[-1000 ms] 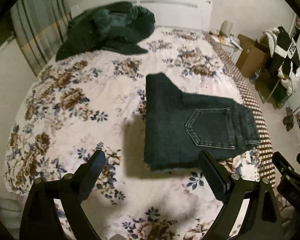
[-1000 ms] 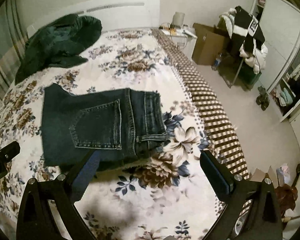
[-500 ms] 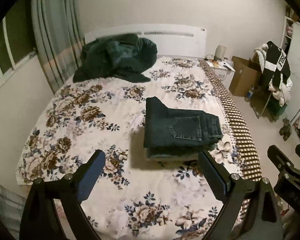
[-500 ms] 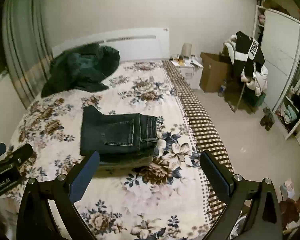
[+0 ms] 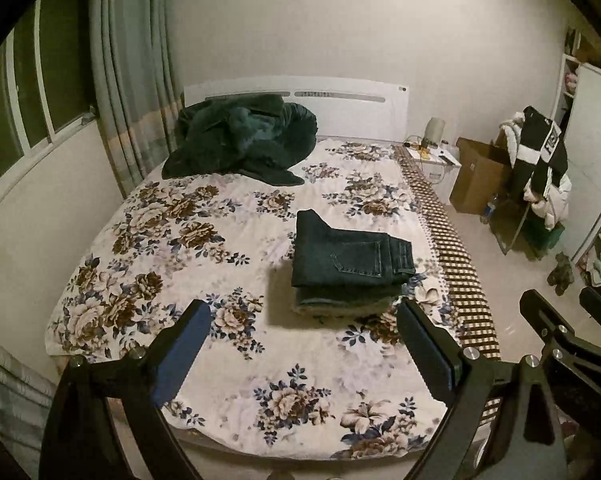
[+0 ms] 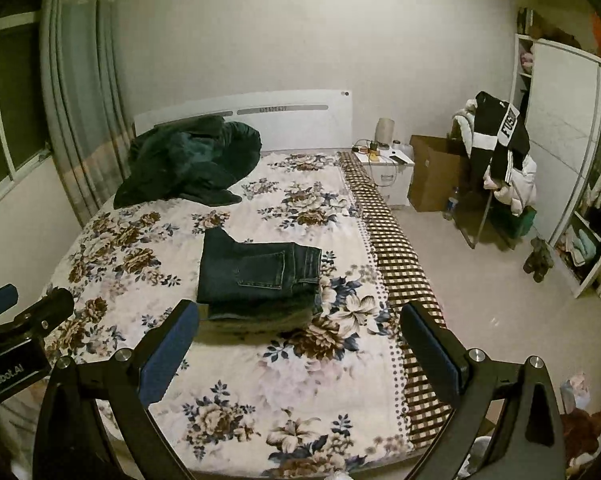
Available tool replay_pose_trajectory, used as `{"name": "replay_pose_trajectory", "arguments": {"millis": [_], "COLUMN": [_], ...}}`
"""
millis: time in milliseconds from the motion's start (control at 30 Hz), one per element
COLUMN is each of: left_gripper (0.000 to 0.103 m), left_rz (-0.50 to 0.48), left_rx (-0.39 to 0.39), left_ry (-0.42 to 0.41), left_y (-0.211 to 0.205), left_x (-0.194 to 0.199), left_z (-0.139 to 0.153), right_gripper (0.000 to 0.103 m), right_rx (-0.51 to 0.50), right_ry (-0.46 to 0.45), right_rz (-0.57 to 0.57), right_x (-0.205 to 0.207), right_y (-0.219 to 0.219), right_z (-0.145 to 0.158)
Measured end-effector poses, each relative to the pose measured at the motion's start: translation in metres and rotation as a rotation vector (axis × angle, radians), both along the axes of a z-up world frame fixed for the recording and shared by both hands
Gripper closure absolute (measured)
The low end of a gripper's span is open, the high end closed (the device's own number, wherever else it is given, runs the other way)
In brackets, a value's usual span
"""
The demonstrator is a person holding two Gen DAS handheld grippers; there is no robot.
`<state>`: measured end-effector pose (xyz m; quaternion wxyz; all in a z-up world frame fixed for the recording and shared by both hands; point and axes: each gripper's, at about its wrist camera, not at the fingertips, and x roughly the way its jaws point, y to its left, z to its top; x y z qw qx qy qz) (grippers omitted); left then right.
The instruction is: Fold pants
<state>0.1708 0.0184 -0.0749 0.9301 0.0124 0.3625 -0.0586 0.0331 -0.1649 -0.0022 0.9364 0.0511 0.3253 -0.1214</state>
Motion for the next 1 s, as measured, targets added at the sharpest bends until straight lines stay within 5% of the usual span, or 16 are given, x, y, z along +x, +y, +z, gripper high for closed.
{"name": "replay_pose_trajectory", "arguments": {"millis": [67,1000], "left_gripper": [0.0,0.0], "left_rz": [-0.005,0.003], "left_rx": [-0.006,0.028], "left_ry": [-0.006,-0.04], "left_y": [0.004,0.02], "left_x": [-0.006,-0.028], "left_z": [0.004,0.02], "right_gripper": [0.0,0.0], "right_rx": [-0.011,-0.008], "right_ry": [-0.011,-0.024], "right_rz": [-0.006,0.002], "right_x": [-0.006,-0.021], "right_y": [0.005,0.021], "right_z": [0.01,0.045]}}
